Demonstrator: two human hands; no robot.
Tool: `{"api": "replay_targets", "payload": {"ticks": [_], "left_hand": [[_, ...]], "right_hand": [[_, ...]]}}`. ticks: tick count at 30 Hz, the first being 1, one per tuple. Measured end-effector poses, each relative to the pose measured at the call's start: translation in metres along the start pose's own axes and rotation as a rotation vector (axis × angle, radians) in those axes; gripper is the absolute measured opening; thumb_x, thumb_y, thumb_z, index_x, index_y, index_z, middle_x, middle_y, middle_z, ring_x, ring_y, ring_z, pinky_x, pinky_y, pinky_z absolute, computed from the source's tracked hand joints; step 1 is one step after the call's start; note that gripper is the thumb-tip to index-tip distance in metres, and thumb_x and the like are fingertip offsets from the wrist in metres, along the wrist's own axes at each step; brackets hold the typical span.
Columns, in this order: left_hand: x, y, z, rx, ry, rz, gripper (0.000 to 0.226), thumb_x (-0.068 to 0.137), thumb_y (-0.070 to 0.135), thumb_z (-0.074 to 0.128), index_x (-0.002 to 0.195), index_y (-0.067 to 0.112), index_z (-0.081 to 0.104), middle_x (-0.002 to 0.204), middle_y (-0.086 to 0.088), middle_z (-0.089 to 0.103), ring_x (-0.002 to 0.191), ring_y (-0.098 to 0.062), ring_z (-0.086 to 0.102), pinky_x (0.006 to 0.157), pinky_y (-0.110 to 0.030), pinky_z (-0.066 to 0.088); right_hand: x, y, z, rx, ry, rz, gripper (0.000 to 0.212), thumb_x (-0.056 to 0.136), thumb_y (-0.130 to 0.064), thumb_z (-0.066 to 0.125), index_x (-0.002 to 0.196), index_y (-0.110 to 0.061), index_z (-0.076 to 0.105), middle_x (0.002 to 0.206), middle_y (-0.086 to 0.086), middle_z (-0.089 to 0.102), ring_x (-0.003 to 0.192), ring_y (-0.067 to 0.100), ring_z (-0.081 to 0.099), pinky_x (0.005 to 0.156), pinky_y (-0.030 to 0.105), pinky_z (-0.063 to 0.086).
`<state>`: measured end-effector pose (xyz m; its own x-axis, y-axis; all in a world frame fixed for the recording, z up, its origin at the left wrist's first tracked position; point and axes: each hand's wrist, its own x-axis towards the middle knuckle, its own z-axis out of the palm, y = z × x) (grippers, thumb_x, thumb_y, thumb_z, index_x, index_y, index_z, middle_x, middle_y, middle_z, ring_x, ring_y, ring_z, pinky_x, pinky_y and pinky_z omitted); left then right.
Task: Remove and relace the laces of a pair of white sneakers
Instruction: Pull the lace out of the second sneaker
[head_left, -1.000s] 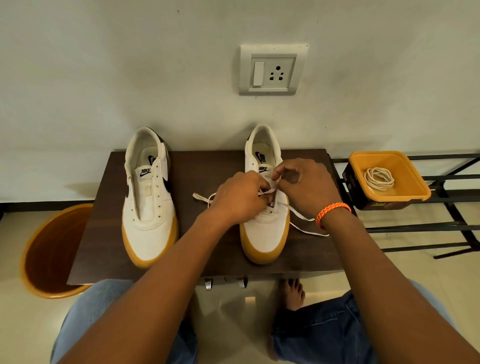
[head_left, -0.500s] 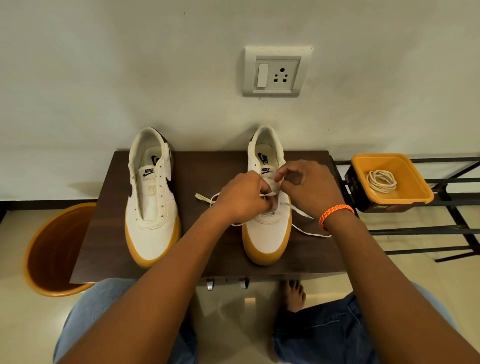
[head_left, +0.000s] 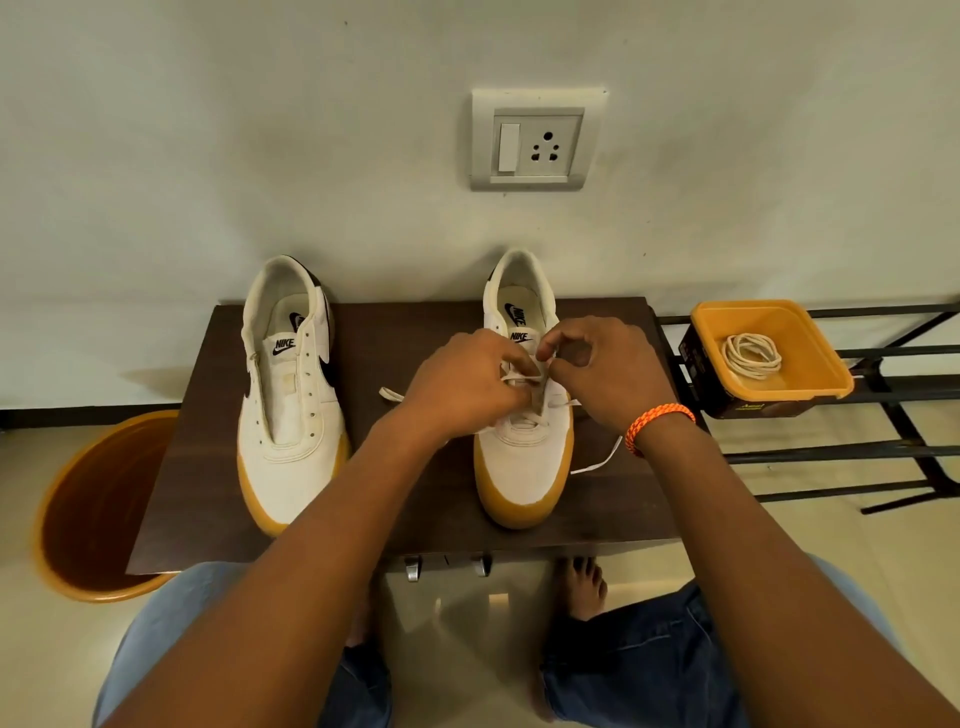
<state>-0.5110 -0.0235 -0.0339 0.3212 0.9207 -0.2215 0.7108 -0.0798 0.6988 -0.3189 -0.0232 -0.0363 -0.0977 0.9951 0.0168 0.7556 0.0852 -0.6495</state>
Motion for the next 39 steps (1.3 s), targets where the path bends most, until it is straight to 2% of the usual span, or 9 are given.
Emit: {"api": "replay_targets", "payload": {"ticks": [3,10,15,20,25,28,33,35,39], "left_hand": [[-0.002,0.005,0.013,0.064,-0.057,-0.001,0.022,0.089,0.039,0.082,0.111,0.033,0.080,0.095,0.009,0.077,0.062,-0.005,0.071,0.075,-0.036,0.065],[0.001,0.002,0.009,0.016,-0.031,-0.022,0.002,0.087,0.028,0.083,0.087,0.025,0.083,0.086,0.005,0.077,0.082,-0.012,0.073,0.079,-0.045,0.064],[-0.003,0.004,-0.014,-0.293,0.013,-0.089,0.006,0.091,0.010,0.077,0.087,0.008,0.080,0.060,0.002,0.065,0.045,-0.005,0.054,0.051,-0.025,0.046],[-0.006,0.005,0.002,0.017,-0.006,-0.022,0.019,0.093,0.046,0.074,0.099,0.029,0.080,0.065,0.007,0.073,0.056,-0.003,0.070,0.070,-0.035,0.061],[-0.005,0.009,0.013,0.076,0.008,-0.007,0.011,0.091,0.039,0.081,0.083,0.036,0.074,0.068,0.010,0.072,0.060,-0.005,0.071,0.073,-0.035,0.062],[-0.003,0.004,0.010,-0.002,0.000,-0.023,0.010,0.089,0.031,0.084,0.082,0.026,0.079,0.066,0.008,0.073,0.058,-0.007,0.070,0.073,-0.040,0.063],[-0.006,0.006,-0.013,-0.363,-0.020,-0.096,0.009,0.094,0.012,0.077,0.093,0.003,0.077,0.062,-0.008,0.066,0.041,-0.012,0.052,0.047,-0.024,0.045],[-0.006,0.006,-0.016,-0.361,-0.002,-0.067,0.008,0.096,0.013,0.071,0.094,0.007,0.076,0.062,-0.007,0.067,0.041,-0.015,0.052,0.048,-0.028,0.047],[-0.005,0.006,0.003,0.019,0.010,-0.004,0.009,0.092,0.042,0.074,0.091,0.033,0.073,0.072,0.007,0.074,0.062,-0.008,0.070,0.071,-0.038,0.062]], "right_hand": [[0.001,-0.001,0.000,-0.009,0.001,0.005,0.018,0.083,-0.017,0.072,0.086,-0.034,0.076,0.091,-0.010,0.074,0.085,0.011,0.069,0.081,0.041,0.062],[0.001,0.002,-0.001,0.000,-0.002,0.002,0.019,0.084,-0.016,0.073,0.087,-0.035,0.076,0.093,-0.010,0.074,0.087,0.011,0.070,0.082,0.041,0.062],[0.001,0.002,-0.001,0.022,-0.004,0.005,0.019,0.080,-0.021,0.070,0.084,-0.039,0.075,0.092,-0.012,0.075,0.086,0.010,0.070,0.081,0.042,0.062],[0.001,0.001,0.000,0.011,0.002,0.000,0.018,0.082,-0.018,0.073,0.086,-0.035,0.076,0.090,-0.012,0.074,0.084,0.010,0.070,0.080,0.040,0.062],[0.002,0.003,0.001,0.002,0.005,-0.014,0.017,0.082,-0.019,0.072,0.085,-0.036,0.075,0.090,-0.011,0.074,0.083,0.009,0.070,0.079,0.040,0.062],[0.001,0.002,0.001,0.010,0.009,-0.005,0.019,0.082,-0.017,0.072,0.084,-0.035,0.075,0.089,-0.011,0.074,0.083,0.010,0.070,0.079,0.040,0.062],[0.002,0.003,-0.001,0.013,-0.006,0.010,0.019,0.083,-0.018,0.072,0.085,-0.037,0.076,0.092,-0.010,0.074,0.086,0.010,0.070,0.082,0.040,0.062],[0.002,0.003,-0.001,0.003,-0.005,0.007,0.019,0.084,-0.018,0.071,0.085,-0.037,0.076,0.092,-0.010,0.074,0.086,0.010,0.070,0.082,0.039,0.062],[0.002,0.002,0.001,-0.004,0.005,-0.005,0.012,0.086,-0.023,0.075,0.088,-0.034,0.077,0.091,-0.011,0.074,0.084,0.009,0.069,0.080,0.038,0.062]]}}
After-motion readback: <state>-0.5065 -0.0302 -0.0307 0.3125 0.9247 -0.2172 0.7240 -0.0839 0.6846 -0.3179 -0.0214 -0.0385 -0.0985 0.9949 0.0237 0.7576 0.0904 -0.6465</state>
